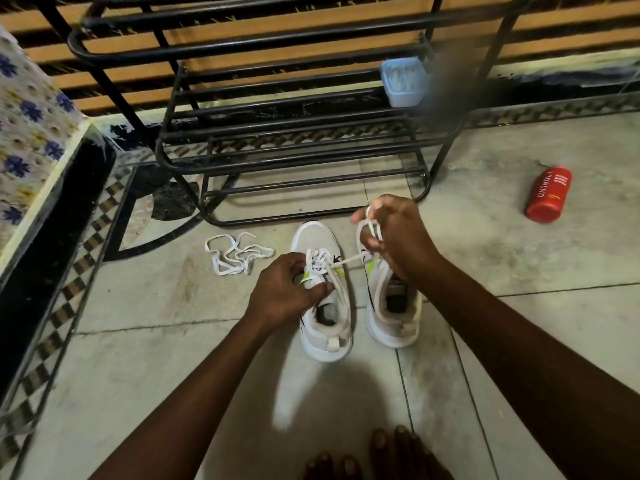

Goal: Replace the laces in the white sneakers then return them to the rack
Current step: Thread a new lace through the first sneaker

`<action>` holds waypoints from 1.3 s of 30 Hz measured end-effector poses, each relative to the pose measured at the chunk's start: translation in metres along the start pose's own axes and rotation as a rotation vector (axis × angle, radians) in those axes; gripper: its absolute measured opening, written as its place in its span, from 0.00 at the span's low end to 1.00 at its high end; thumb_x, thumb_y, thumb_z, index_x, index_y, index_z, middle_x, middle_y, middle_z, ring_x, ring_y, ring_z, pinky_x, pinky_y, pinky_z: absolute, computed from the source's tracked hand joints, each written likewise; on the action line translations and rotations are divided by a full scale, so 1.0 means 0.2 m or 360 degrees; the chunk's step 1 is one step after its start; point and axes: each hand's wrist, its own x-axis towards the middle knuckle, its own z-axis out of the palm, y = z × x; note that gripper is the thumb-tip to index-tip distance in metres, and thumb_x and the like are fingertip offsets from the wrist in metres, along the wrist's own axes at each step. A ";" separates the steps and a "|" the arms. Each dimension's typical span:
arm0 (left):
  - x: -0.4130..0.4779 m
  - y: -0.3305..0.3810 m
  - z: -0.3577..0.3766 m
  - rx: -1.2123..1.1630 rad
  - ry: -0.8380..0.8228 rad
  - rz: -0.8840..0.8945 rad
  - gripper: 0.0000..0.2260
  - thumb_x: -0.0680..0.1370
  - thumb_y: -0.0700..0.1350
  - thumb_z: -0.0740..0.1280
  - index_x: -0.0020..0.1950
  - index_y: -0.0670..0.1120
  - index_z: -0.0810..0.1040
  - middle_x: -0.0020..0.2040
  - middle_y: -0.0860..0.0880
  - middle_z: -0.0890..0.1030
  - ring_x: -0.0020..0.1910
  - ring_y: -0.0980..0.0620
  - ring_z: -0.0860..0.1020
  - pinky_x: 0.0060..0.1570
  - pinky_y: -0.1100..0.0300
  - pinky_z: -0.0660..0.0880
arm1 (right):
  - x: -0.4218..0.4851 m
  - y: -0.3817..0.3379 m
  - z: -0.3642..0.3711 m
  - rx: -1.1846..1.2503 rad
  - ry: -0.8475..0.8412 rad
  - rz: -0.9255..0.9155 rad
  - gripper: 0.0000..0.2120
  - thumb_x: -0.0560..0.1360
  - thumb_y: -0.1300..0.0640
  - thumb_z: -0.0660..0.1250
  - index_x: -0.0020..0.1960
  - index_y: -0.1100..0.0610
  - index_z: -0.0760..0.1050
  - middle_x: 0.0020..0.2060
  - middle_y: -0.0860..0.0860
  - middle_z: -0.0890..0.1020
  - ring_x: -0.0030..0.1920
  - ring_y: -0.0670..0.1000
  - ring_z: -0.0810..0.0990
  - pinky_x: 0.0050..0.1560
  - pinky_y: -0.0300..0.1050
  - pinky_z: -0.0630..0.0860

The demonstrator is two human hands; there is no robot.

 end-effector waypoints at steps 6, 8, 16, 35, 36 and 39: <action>-0.01 0.02 -0.01 -0.0015 -0.0003 -0.0003 0.25 0.63 0.60 0.83 0.56 0.61 0.78 0.51 0.67 0.81 0.51 0.76 0.76 0.47 0.79 0.70 | 0.01 -0.02 -0.08 -0.1869 -0.0996 -0.0692 0.11 0.75 0.54 0.69 0.56 0.56 0.79 0.46 0.54 0.82 0.51 0.56 0.80 0.51 0.49 0.77; -0.01 0.02 -0.01 -0.0020 0.0008 -0.0013 0.27 0.61 0.62 0.82 0.56 0.60 0.78 0.51 0.65 0.81 0.51 0.75 0.77 0.47 0.77 0.70 | 0.01 -0.06 -0.06 -0.1835 -0.0864 -0.0942 0.06 0.76 0.55 0.68 0.46 0.57 0.80 0.41 0.53 0.80 0.48 0.56 0.76 0.48 0.51 0.75; -0.02 0.05 -0.01 0.0071 0.0006 0.0037 0.19 0.58 0.65 0.77 0.44 0.68 0.75 0.48 0.75 0.78 0.48 0.74 0.77 0.48 0.69 0.74 | -0.14 -0.20 -0.05 -0.1243 -0.0342 -0.1218 0.09 0.75 0.60 0.72 0.36 0.60 0.80 0.32 0.51 0.73 0.39 0.53 0.69 0.33 0.49 0.68; -0.05 0.09 -0.03 0.0085 -0.0045 0.0093 0.19 0.63 0.59 0.80 0.47 0.69 0.73 0.46 0.81 0.75 0.48 0.80 0.74 0.42 0.81 0.67 | -0.14 -0.25 -0.13 -0.1080 -0.0067 -0.1033 0.09 0.76 0.58 0.71 0.37 0.57 0.80 0.33 0.46 0.72 0.40 0.52 0.66 0.39 0.49 0.68; -0.04 0.09 -0.04 0.0051 -0.0063 0.0080 0.20 0.65 0.57 0.82 0.48 0.67 0.74 0.46 0.78 0.77 0.48 0.79 0.75 0.42 0.81 0.68 | -0.14 -0.25 -0.13 -0.1092 -0.0063 -0.1041 0.08 0.76 0.57 0.72 0.38 0.57 0.81 0.33 0.46 0.73 0.41 0.53 0.67 0.41 0.48 0.68; -0.02 0.10 -0.07 -0.0147 -0.0053 -0.0024 0.22 0.66 0.50 0.84 0.55 0.58 0.79 0.51 0.62 0.82 0.50 0.72 0.78 0.45 0.78 0.70 | -0.15 -0.26 -0.12 -0.1172 0.0022 -0.1057 0.05 0.74 0.54 0.74 0.41 0.53 0.82 0.35 0.44 0.77 0.45 0.54 0.73 0.46 0.50 0.66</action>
